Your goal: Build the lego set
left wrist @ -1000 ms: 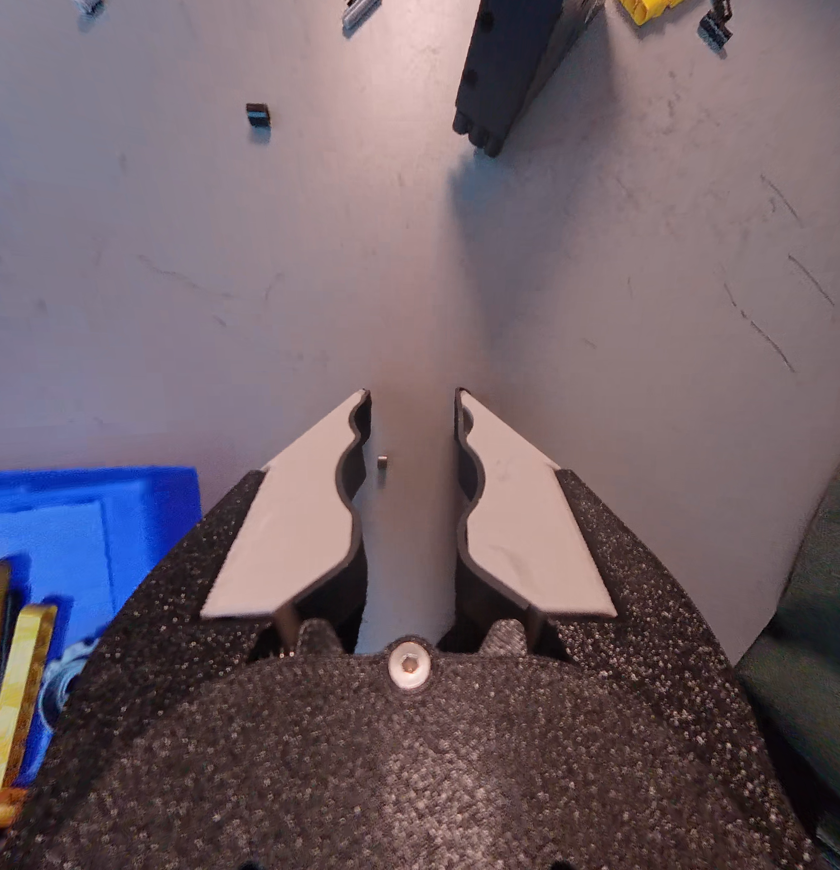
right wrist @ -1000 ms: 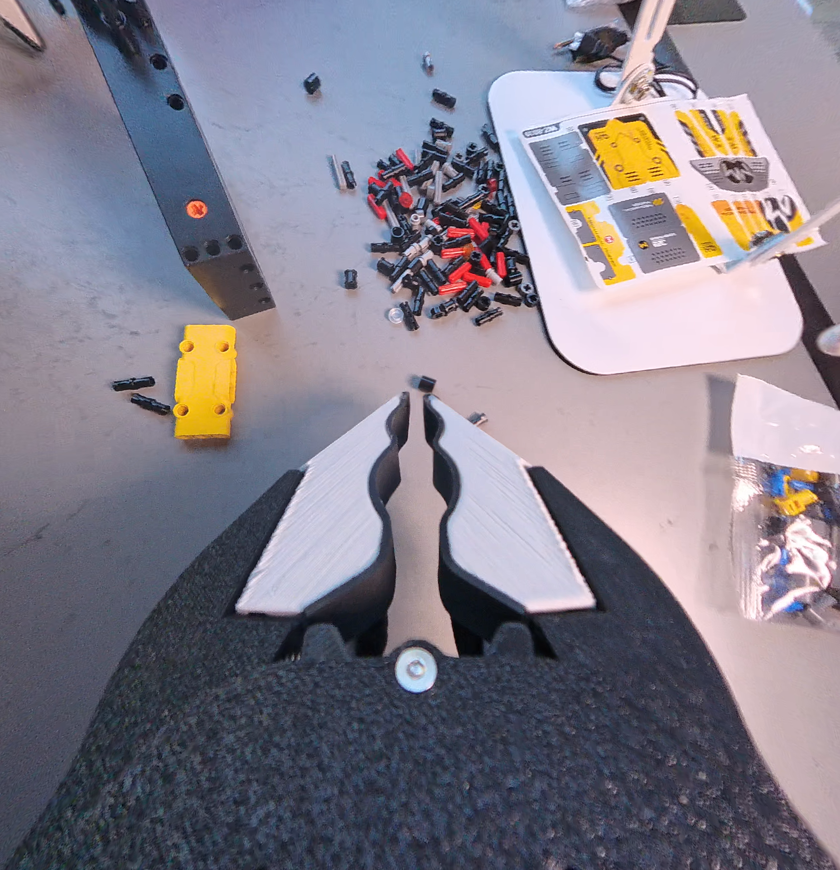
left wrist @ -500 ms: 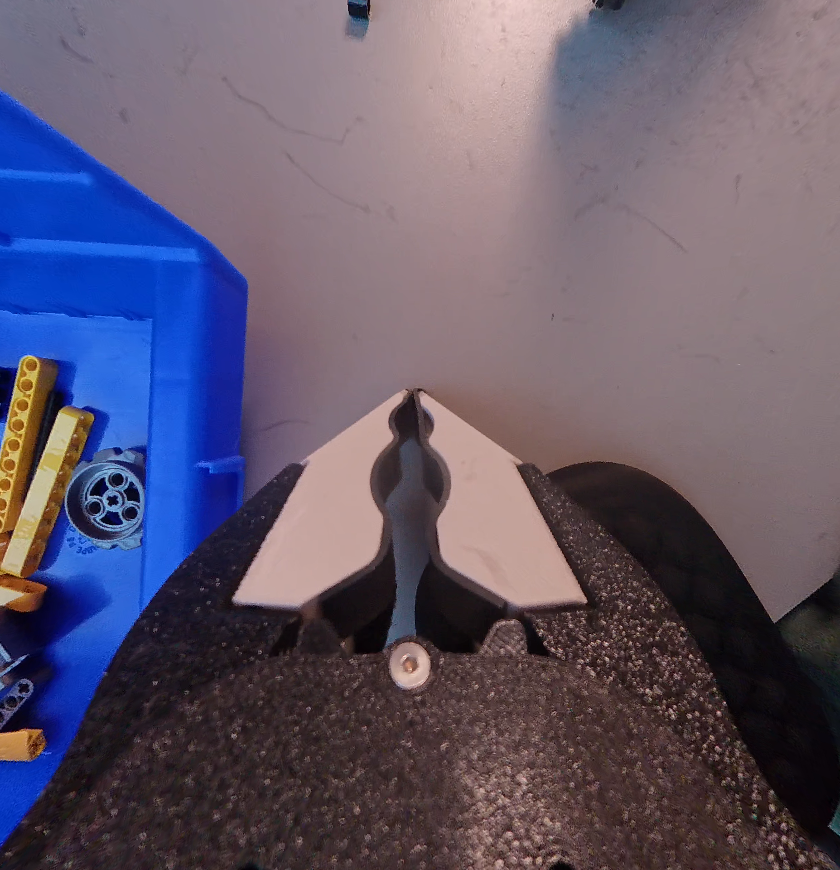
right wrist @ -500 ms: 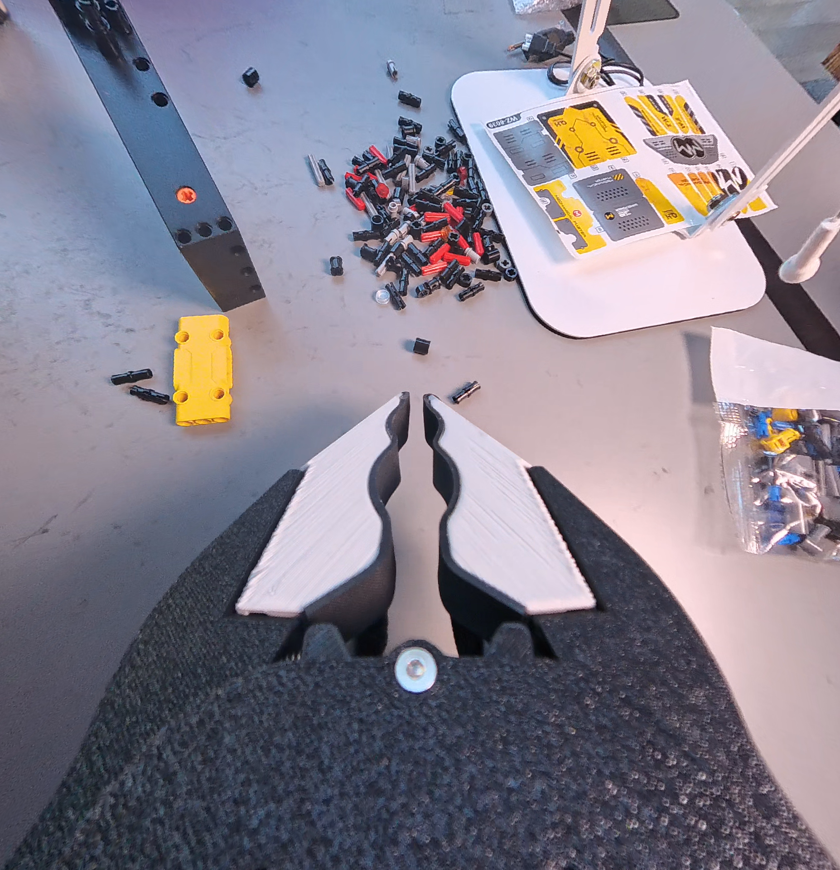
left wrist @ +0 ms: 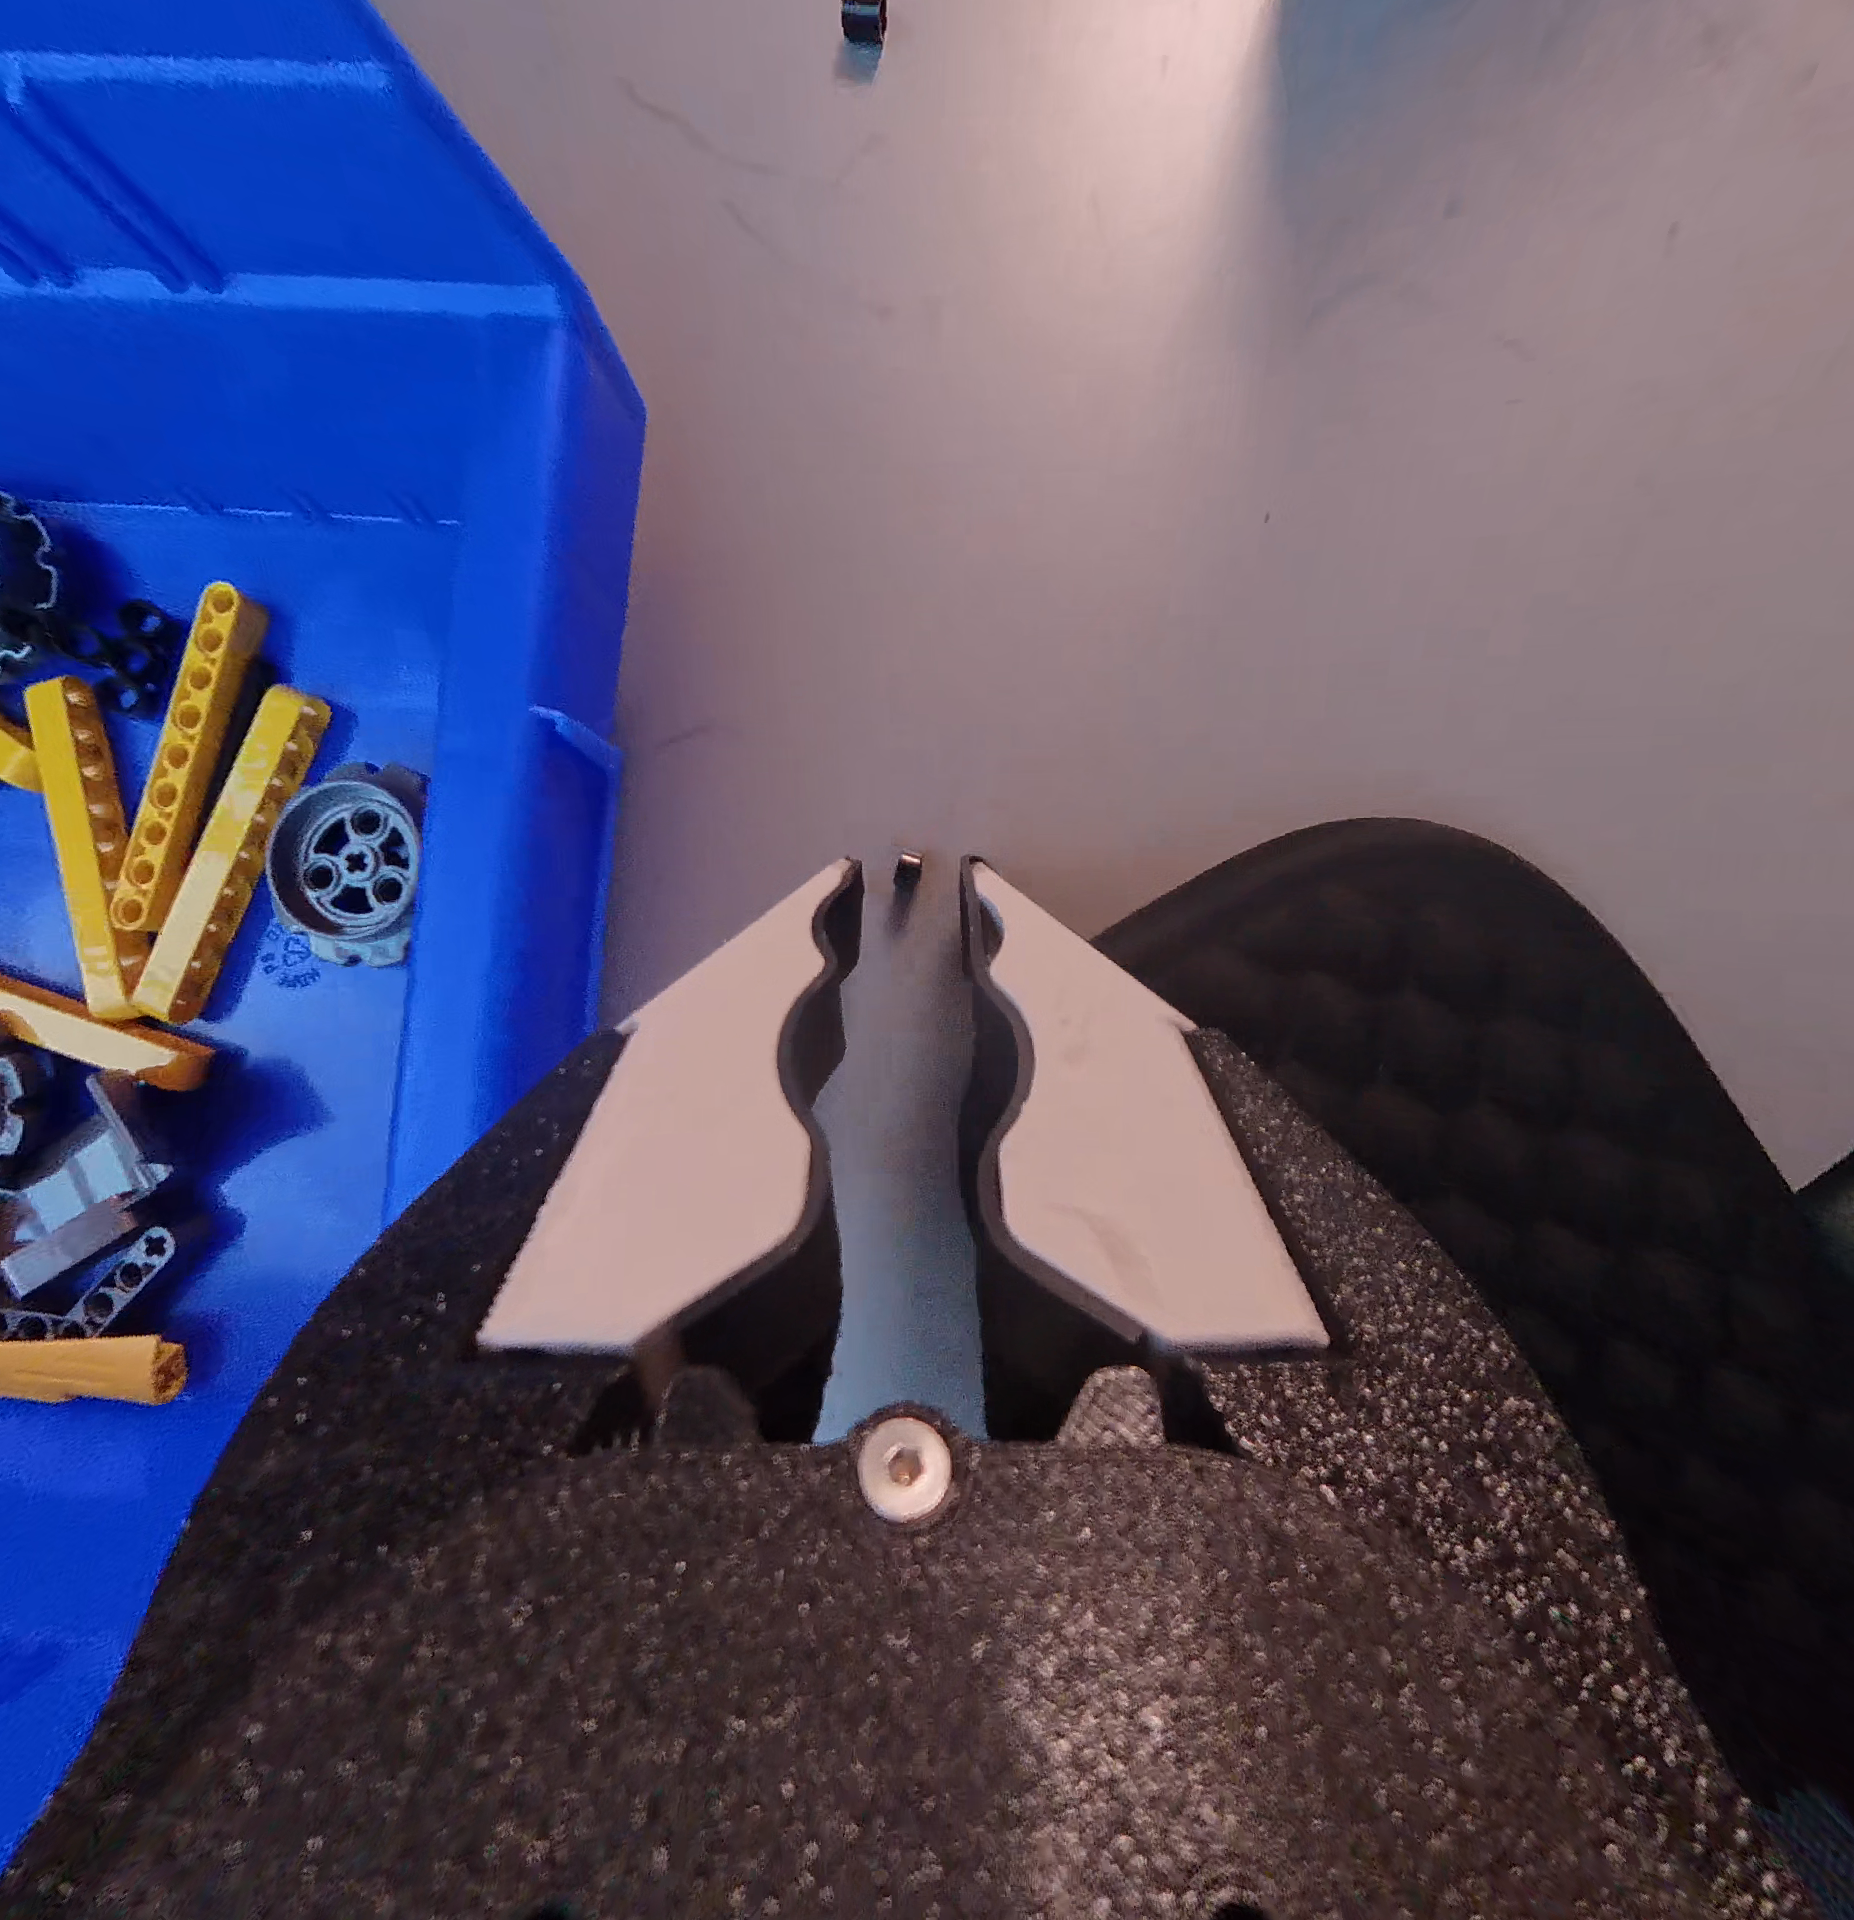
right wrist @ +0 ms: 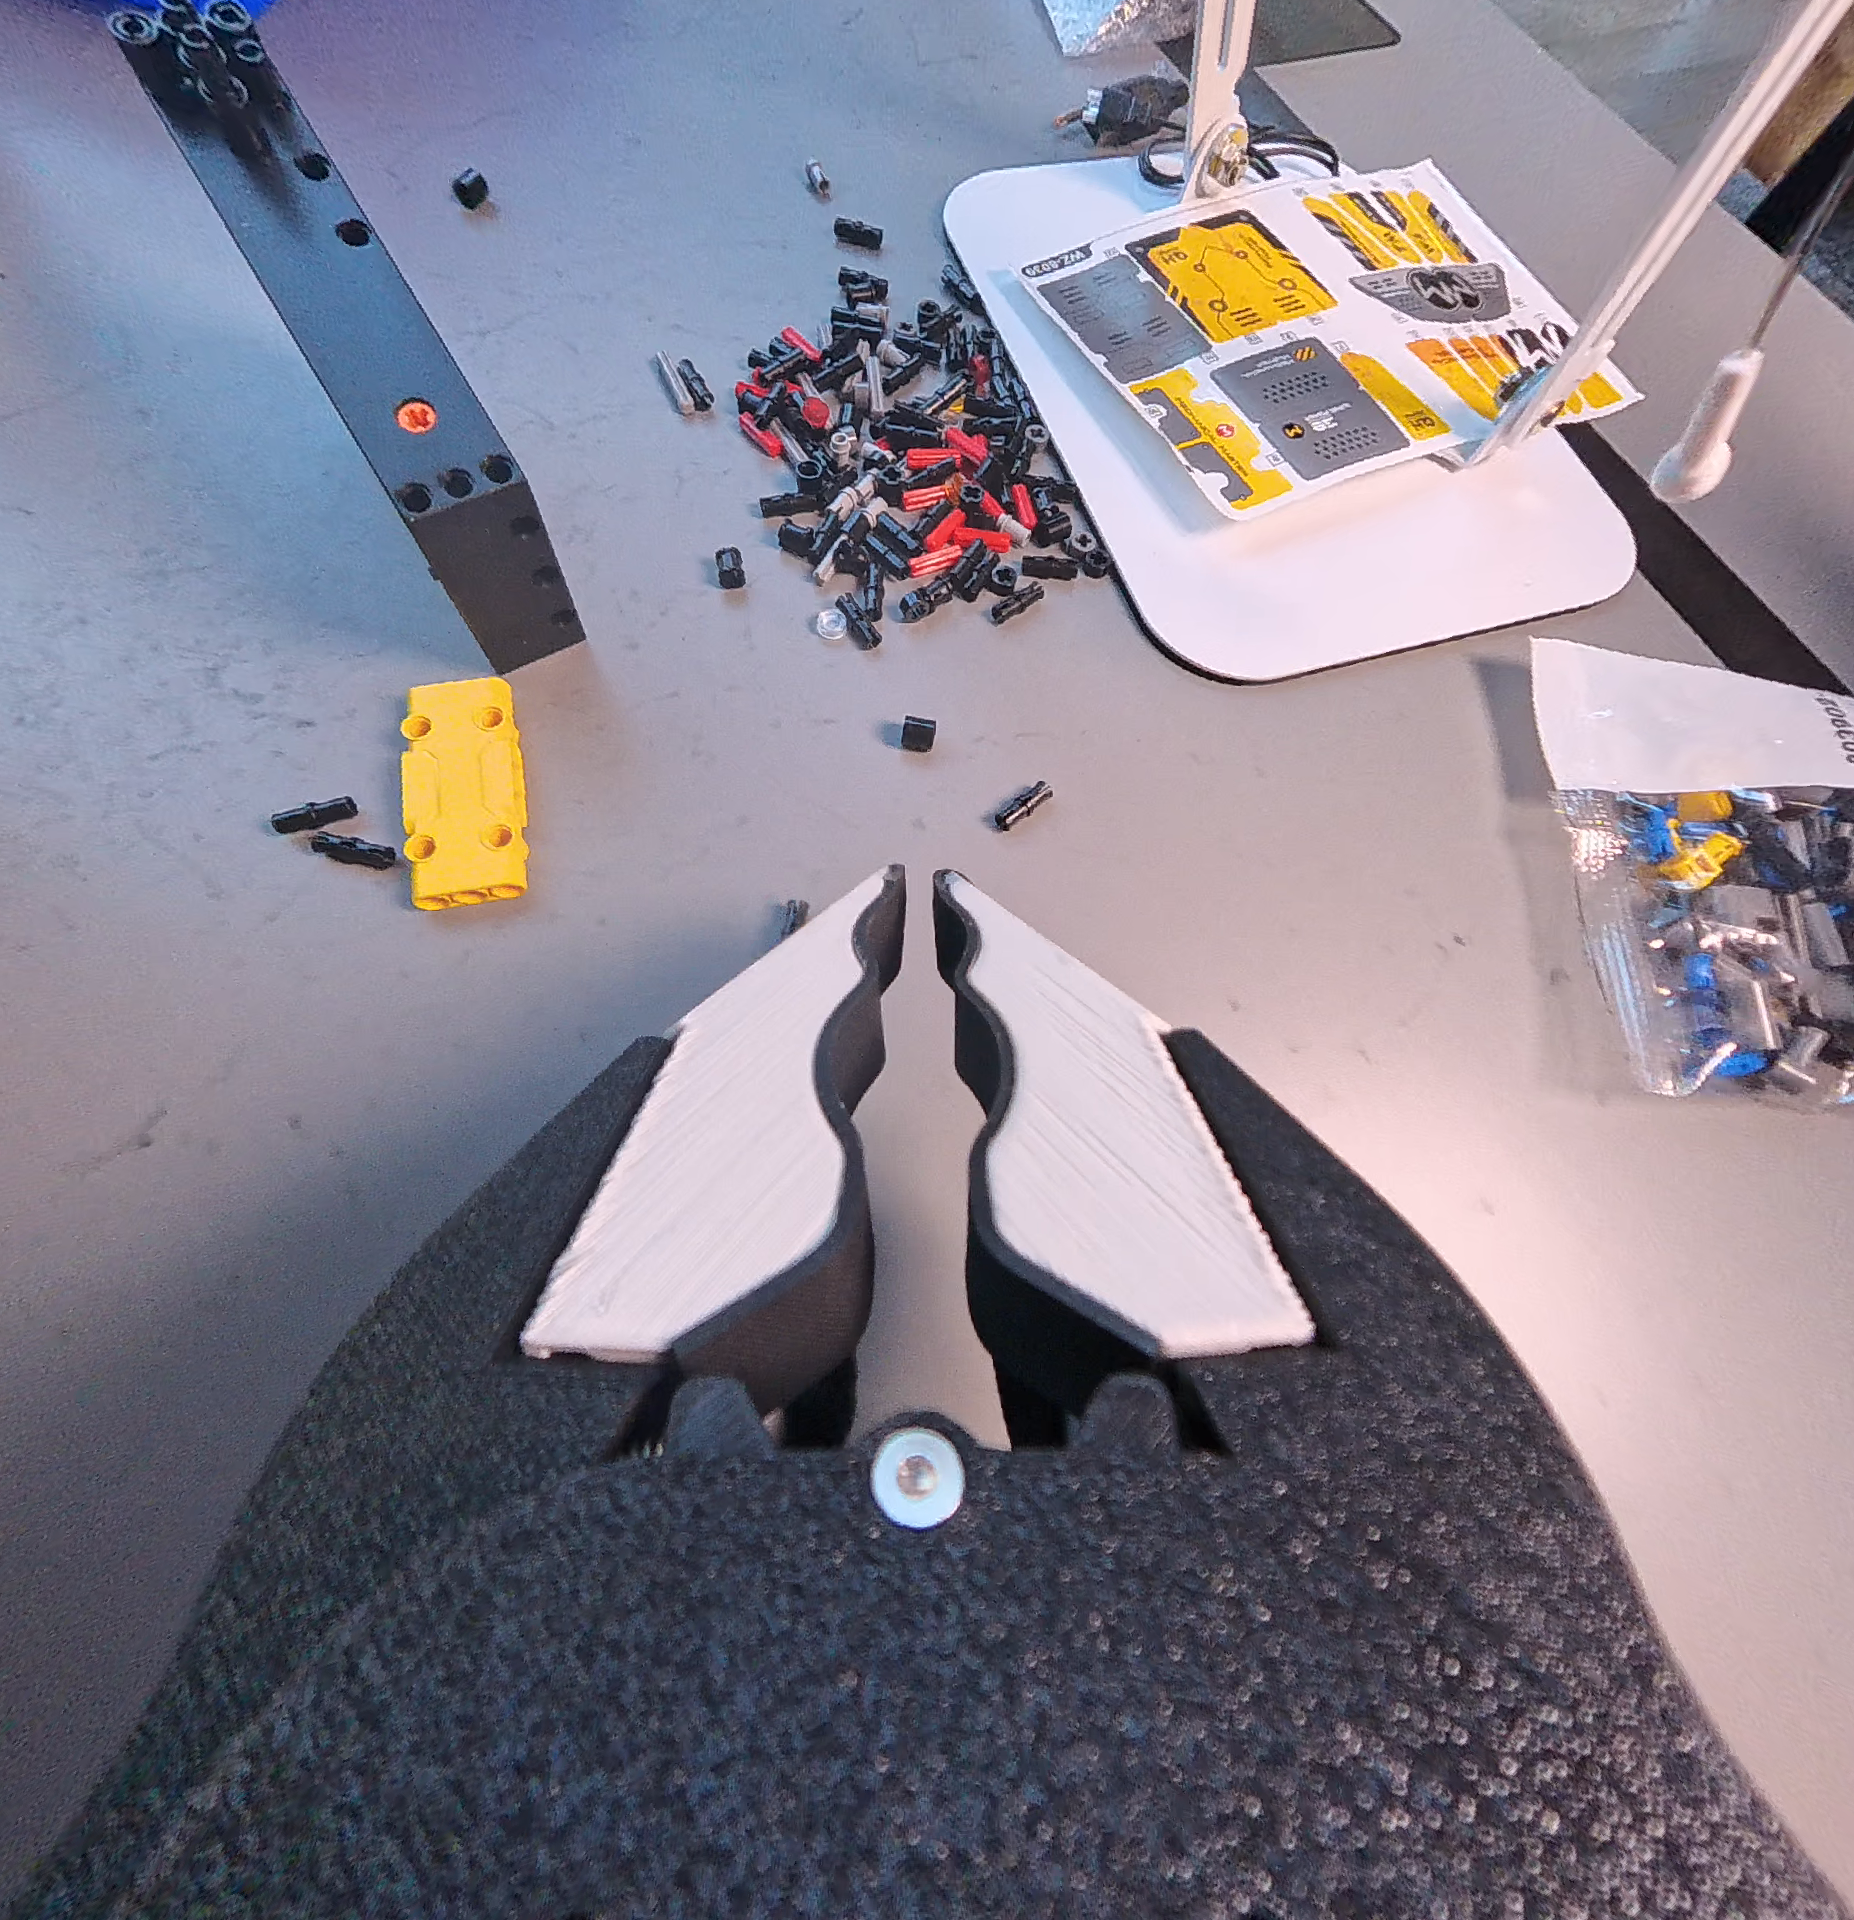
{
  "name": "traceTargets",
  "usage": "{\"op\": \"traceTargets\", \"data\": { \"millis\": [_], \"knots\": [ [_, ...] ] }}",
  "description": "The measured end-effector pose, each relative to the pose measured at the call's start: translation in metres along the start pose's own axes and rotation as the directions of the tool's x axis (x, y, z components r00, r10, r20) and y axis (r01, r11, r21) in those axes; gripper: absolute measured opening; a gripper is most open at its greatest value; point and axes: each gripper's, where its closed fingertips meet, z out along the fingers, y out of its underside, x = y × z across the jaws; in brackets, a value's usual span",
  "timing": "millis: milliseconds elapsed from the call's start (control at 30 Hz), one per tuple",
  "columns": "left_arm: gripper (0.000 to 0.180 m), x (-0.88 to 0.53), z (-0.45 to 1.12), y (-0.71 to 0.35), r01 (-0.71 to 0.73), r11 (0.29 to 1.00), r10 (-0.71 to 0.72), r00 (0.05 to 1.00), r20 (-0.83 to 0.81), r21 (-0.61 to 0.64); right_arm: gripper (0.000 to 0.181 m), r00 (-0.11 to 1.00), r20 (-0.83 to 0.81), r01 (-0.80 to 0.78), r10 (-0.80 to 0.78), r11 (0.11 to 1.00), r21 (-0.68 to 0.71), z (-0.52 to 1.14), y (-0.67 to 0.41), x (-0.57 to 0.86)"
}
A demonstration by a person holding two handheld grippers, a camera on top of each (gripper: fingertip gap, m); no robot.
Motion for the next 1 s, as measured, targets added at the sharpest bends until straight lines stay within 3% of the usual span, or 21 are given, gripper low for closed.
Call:
{"op": "traceTargets", "data": {
  "millis": [100, 200, 467, 667, 1000],
  "knots": [
    [0.004, 0.001, 0.008, 0.002, -0.013, 1.0, 0.013, 1.0, -0.012, -0.014, 0.003, 1.0, 0.007, 0.022, -0.022, 1.0, -0.006, -0.001, -0.003, -0.005],
    [0.004, -0.001, 0.007, -0.003, -0.024, 1.0, 0.024, 1.0, -0.004, -0.007, 0.003, 1.0, -0.007, 0.019, -0.019, 1.0, -0.004, -0.008, -0.002, -0.004],
    [0.003, 0.021, 0.029, -0.11, -0.119, 0.968, 0.124, 0.992, -0.012, 0.222, 0.01, 0.999, -0.04, 0.006, -0.008, 0.999, -0.037, -0.023, 0.008, -0.002],
    [0.003, 0.026, 0.082, -0.167, -0.269, 0.945, 0.26, 0.963, 0.069, 0.185, 0.016, 0.999, -0.002, 0.05, -0.051, 0.982, -0.18, -0.023, 0.029, -0.011],
    [0.005, 0.015, 0.149, -0.23, -0.297, 0.943, 0.297, 0.955, 0.023, 0.152, 0.01, 0.996, 0.077, 0.066, -0.05, 0.97, -0.232, 0.024, 0.02, -0.028]
  ]
}}
